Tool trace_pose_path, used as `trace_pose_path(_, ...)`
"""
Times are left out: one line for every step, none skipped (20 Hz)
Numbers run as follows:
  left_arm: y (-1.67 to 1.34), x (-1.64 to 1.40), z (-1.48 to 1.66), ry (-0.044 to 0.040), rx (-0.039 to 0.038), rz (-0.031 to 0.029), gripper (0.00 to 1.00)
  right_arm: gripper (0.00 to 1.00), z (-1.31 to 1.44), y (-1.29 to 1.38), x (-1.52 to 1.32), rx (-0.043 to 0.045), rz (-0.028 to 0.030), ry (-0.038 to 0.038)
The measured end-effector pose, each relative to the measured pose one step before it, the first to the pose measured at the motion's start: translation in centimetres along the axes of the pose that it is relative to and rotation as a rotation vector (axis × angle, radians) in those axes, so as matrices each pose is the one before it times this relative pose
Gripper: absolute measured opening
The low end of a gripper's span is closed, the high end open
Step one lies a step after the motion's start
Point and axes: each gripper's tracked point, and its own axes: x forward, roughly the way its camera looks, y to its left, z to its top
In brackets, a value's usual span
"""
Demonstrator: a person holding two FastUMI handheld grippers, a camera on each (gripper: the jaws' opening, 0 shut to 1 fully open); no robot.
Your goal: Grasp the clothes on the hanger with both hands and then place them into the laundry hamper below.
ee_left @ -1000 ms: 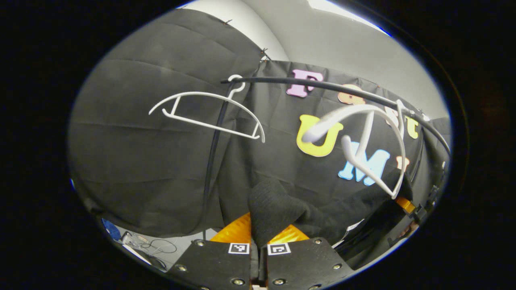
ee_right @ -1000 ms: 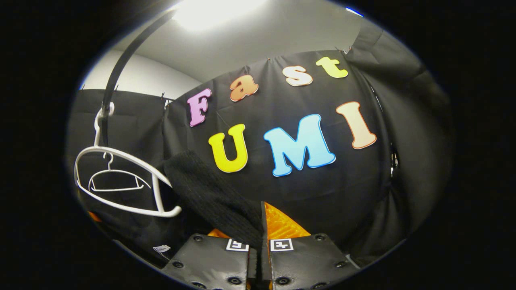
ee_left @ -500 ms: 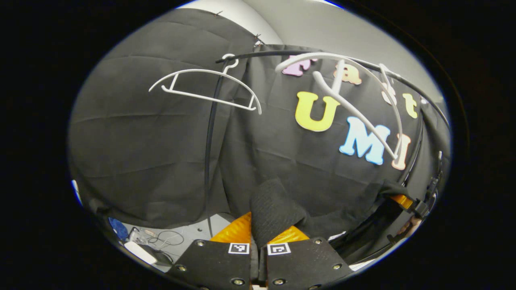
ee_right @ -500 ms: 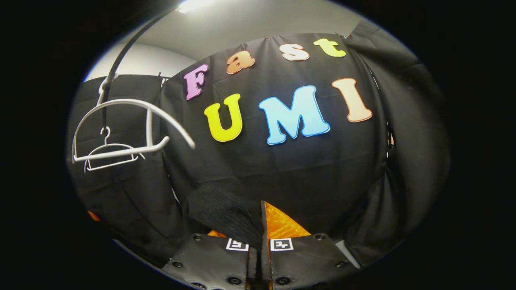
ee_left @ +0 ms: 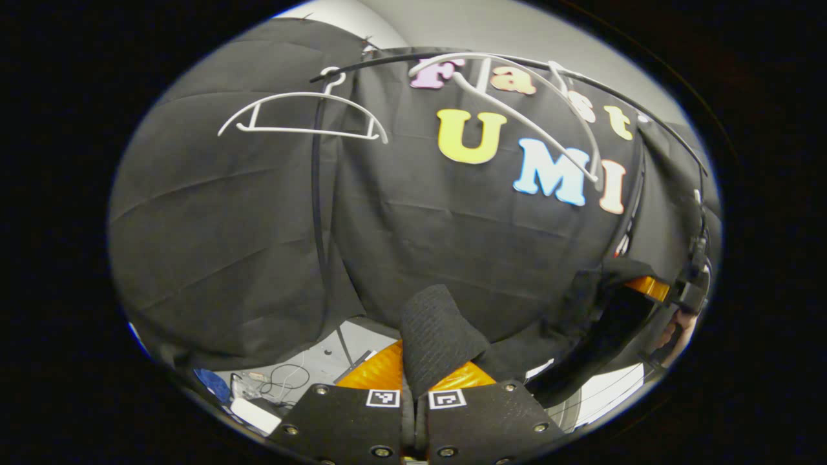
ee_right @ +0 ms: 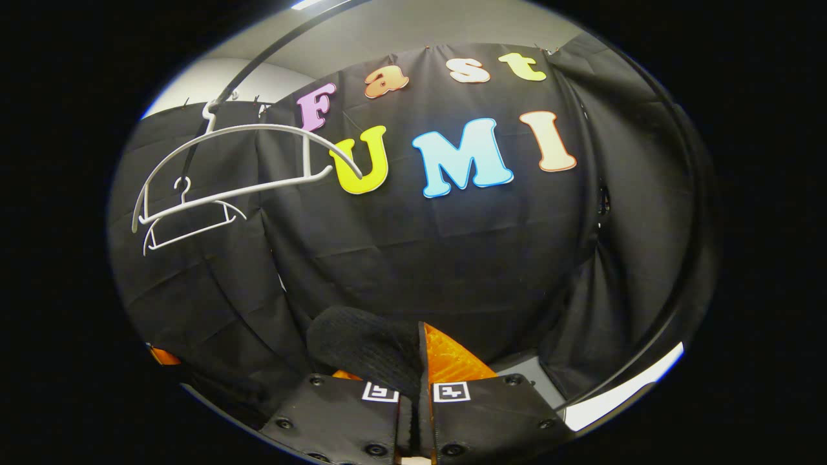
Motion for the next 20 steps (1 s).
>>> trace_pose_path(-0.114,-0.311,-0.424,0.00642,0.0237,-0.03081,0.01,0.09,-0.459,0.317,-1.162,-0.00401,-0.01831,0.00638)
trace_pose_path(-0.557,-0.15,-0.565,0.00409,0.02305,-0.03208,0.01,0.09,-0.571,0.248,-1.201,-0.00553,-0.01907,0.00556)
trace_pose_path(-0.359,-0.173,-0.34,0.00137,0.02267,-0.0326,0.01,0.09,-0.542,0.235,-1.278,-0.00077,-0.01867,0.00389)
trace_pose_path(-0.388,0.008,-0.207,0.00175,0.02013,-0.03267,0.01,0.09,-0.574,0.268,-1.209,0.00317,-0.01605,0.00477)
trace_pose_path(-0.431,0.202,-0.302,0.00413,0.01459,-0.03576,0.01,0.09,-0.87,0.274,-1.105,0.00443,-0.01682,0.00847)
trace_pose_path(-0.325,0.248,-0.564,0.00596,0.00873,-0.03626,0.02,0.09,-0.92,0.214,-0.936,0.00454,-0.01631,0.01318)
trace_pose_path(-0.227,0.278,-0.572,0.00754,0.00856,-0.03186,0.01,0.09,-0.884,0.212,-0.907,0.00129,-0.0141,0.01365)
trace_pose_path(-0.075,0.203,-0.588,0.00795,0.01096,-0.02625,0.01,0.09,-0.765,0.208,-0.724,-0.0002,-0.01123,0.01185)
trace_pose_path(-0.338,0.297,-0.522,0.00765,0.01322,-0.02326,0.01,0.08,-0.888,0.128,-0.567,0.00302,-0.00941,0.01285)
trace_pose_path(-0.406,0.3,-0.507,0.01057,0.01482,-0.01954,0.01,0.08,-0.77,-0.007,-0.366,0.00429,-0.00982,0.01239)
trace_pose_path(-0.206,0.483,-0.526,0.01325,0.01267,-0.01333,0.01,0.09,-1.027,-0.089,-0.094,0.00724,-0.0082,0.01858)
trace_pose_path(-0.371,0.665,-0.707,0.01688,0.00765,-0.01283,0.01,0.09,-0.885,-0.056,0.158,0.00602,-0.00799,0.02048)
trace_pose_path(-0.287,0.798,-0.535,0.01569,0.00311,-0.00582,0.02,0.09,-0.978,-0.071,0.413,0.00009,-0.00833,0.01879)
trace_pose_path(-0.105,0.745,-0.615,0.01743,0.00399,-0.00237,0.02,0.08,-0.915,-0.096,0.619,0.00743,-0.00852,0.02487)
trace_pose_path(-0.092,0.756,-0.697,0.02223,0.00663,0.00153,0.02,0.08,-1.075,-0.223,0.675,0.01281,-0.00882,0.02793)
trace_pose_path(-0.139,0.465,-0.612,0.02148,0.00405,-0.003,0.02,0.08,-1.023,-0.175,0.544,0.01558,-0.0065,0.02465)
trace_pose_path(-0.216,0.862,-0.597,0.02058,0.00495,-0.00729,0.02,0.08,-0.732,0.018,0.666,0.00824,-0.00165,0.01743)
trace_pose_path(-0.005,1.02,-0.714,0.02222,0.00716,-0.00334,0.02,0.08,-0.874,0.198,0.85,0.00153,-0.00396,0.0213)
trace_pose_path(0.054,1.146,-0.631,0.02375,0.00811,0.00296,0.02,0.08,-0.828,-0.011,0.889,-0.00854,-0.00194,0.02193)
trace_pose_path(-0.025,0.895,-0.711,0.02708,0.00427,0.00712,0.02,0.08,-0.917,-0.02,0.829,-0.00794,-0.00009,0.02357)
